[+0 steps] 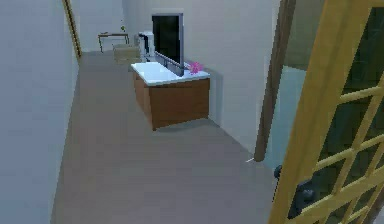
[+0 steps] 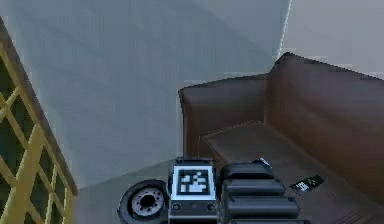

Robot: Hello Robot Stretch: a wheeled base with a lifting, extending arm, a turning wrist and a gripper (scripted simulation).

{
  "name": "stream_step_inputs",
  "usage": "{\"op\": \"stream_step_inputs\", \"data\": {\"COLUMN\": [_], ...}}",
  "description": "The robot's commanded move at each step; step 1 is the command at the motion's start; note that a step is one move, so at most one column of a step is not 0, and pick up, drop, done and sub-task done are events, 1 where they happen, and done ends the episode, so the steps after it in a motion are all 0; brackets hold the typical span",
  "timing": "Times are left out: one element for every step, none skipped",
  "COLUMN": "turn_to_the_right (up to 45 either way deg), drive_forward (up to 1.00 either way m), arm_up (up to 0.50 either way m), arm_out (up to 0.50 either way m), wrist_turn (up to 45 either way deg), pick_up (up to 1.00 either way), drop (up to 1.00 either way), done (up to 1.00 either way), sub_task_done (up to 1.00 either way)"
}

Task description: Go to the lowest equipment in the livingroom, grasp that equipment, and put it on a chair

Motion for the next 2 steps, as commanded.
{"op": "stream_step_inputs", "data": {"turn_to_the_right": [0.0, 45.0], "drive_forward": [0.85, 0.00], "arm_up": [0.00, 0.00], "arm_out": [0.00, 0.00], "wrist_turn": [0.0, 0.0], "pick_up": [0.00, 0.00], "drop": [0.00, 0.00], "done": [0.00, 0.00], "sub_task_done": [0.00, 0.00]}}
